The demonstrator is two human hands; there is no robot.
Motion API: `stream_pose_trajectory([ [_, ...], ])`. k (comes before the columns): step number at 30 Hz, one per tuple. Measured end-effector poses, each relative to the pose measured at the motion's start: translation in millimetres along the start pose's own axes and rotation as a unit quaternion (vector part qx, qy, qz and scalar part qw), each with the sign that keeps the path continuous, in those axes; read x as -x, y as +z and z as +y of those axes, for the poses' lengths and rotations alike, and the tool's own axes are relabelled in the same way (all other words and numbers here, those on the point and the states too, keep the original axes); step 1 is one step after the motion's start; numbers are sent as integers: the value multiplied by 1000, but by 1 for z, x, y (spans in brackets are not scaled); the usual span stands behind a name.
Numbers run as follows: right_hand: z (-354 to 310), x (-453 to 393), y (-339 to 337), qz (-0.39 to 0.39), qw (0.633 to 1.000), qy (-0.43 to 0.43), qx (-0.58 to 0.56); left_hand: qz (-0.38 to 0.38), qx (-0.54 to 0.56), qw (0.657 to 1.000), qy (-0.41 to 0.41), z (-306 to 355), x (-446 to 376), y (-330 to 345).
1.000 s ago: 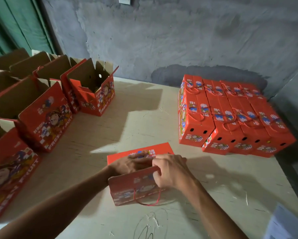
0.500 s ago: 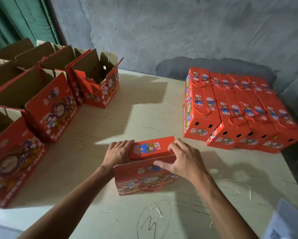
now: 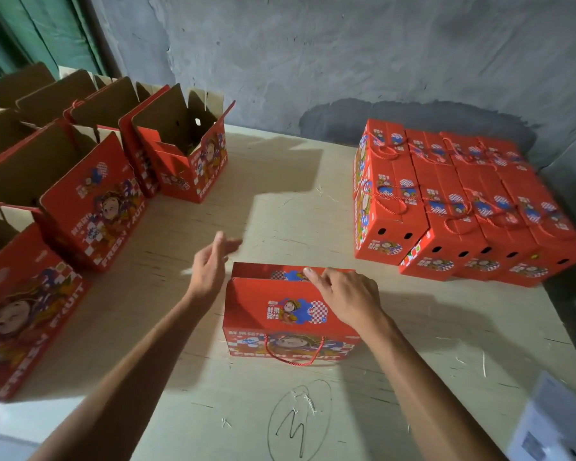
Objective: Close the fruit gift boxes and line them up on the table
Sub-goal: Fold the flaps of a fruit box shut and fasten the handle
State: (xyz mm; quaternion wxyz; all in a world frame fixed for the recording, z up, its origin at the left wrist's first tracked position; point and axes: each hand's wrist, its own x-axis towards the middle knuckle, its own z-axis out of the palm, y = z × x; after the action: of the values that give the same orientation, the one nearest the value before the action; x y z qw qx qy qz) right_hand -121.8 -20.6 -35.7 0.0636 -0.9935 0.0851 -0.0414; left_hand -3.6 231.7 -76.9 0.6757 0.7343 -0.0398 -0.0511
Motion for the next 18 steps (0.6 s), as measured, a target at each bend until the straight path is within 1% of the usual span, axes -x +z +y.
stream_pose_trajectory([
  [1,-2,-1,8,32,999,-5,11,15,4,1000,9,5,7,-2],
  [2,-3,-3,14,56,998,-9,22,15,-34,999,36,11,17,-3],
  [3,-5,-4,21,70,997,-8,31,0,-115,989,93,15,28,-3],
  [4,-6,-6,26,73,997,-3,38,-26,-225,958,175,19,38,-1],
  [5,-8,-7,31,73,996,-1,43,-69,-333,905,256,20,48,4],
  [6,-9,-8,35,76,996,-1,44,-120,-413,847,314,17,56,10],
  [7,-10,-8,38,86,996,-4,34,-161,-459,805,340,14,62,15],
  [8,-11,-7,40,101,995,-8,17,-185,-486,782,344,8,69,19],
  [10,-12,2,46,135,990,-25,-24,-202,-519,764,326,-5,79,24],
  [12,-6,12,52,166,982,-52,-78,-191,-526,762,327,-17,83,24],
  [14,6,22,56,163,977,-64,-122,-176,-510,775,329,-22,82,25],
  [16,17,32,59,153,978,-71,-120,-154,-488,794,329,-24,79,27],
  [18,23,41,61,150,980,-81,-100,-141,-478,801,331,-26,79,29],
])
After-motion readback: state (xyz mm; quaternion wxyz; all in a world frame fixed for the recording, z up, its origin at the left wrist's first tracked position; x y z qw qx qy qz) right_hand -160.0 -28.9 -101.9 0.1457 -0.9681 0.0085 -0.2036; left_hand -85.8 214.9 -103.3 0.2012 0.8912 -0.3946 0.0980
